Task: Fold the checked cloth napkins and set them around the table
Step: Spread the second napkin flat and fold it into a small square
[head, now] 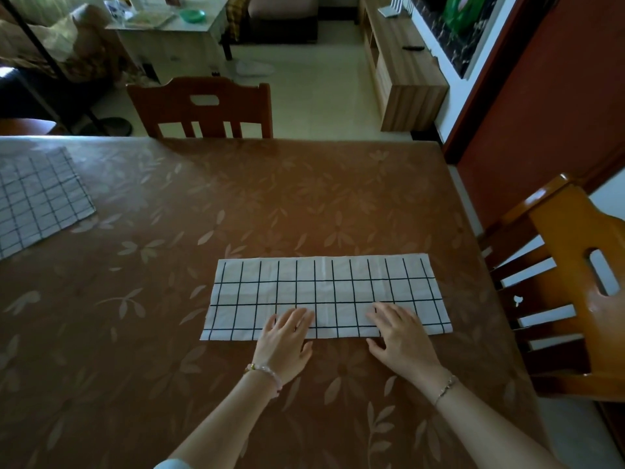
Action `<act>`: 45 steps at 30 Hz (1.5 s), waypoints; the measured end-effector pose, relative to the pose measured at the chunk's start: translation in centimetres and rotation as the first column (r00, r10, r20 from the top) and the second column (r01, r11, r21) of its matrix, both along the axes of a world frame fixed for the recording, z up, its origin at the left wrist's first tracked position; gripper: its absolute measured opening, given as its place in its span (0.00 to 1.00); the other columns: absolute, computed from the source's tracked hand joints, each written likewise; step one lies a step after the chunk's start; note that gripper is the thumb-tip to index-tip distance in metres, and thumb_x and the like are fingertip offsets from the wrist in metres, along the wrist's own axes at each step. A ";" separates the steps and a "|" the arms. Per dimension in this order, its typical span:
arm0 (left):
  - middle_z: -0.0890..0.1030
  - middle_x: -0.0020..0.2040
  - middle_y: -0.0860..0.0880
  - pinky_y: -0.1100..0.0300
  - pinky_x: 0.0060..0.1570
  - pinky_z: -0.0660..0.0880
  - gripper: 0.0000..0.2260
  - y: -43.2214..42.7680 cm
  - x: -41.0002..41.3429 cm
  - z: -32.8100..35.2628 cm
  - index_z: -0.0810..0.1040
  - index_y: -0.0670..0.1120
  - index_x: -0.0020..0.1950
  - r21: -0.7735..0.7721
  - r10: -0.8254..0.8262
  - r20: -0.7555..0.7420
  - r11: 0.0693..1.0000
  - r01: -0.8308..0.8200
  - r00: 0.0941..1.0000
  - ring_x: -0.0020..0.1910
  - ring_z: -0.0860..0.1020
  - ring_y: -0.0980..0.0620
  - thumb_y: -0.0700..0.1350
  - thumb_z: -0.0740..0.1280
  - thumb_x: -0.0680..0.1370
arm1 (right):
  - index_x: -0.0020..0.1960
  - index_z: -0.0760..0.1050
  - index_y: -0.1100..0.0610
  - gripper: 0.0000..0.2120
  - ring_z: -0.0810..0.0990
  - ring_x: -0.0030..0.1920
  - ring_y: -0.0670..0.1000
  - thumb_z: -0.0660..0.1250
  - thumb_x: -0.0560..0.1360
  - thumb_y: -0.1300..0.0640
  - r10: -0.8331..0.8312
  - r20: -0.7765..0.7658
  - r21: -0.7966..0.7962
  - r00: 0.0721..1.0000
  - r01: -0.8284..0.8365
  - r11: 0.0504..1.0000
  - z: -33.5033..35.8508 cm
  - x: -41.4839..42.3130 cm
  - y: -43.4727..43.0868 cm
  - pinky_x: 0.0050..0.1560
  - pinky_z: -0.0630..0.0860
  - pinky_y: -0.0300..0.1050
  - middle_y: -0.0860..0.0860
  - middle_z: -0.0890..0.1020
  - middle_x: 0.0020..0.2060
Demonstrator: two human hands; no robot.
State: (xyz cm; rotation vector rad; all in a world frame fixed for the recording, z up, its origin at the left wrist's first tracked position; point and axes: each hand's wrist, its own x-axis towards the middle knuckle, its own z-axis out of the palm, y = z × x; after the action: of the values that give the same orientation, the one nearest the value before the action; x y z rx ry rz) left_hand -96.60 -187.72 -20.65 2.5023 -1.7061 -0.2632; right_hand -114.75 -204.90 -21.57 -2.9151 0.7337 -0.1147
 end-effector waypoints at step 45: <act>0.80 0.46 0.56 0.68 0.52 0.73 0.08 16.5 -5.8 3.7 0.74 0.49 0.53 0.064 -0.101 -0.123 0.992 0.110 0.987 0.47 0.78 0.60 0.44 0.68 0.75 | 0.52 0.72 0.53 0.05 0.76 0.49 0.44 0.61 0.77 0.57 0.008 -0.140 0.311 0.990 0.037 0.950 4.0 -12.9 11.1 0.54 0.72 0.36 0.46 0.78 0.48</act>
State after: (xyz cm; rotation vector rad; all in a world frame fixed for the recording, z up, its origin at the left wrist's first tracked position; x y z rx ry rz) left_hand -102.37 -171.21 -16.91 2.3925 -1.8137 -0.4809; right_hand -127.62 -193.82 -17.59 -2.6323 0.7192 0.1912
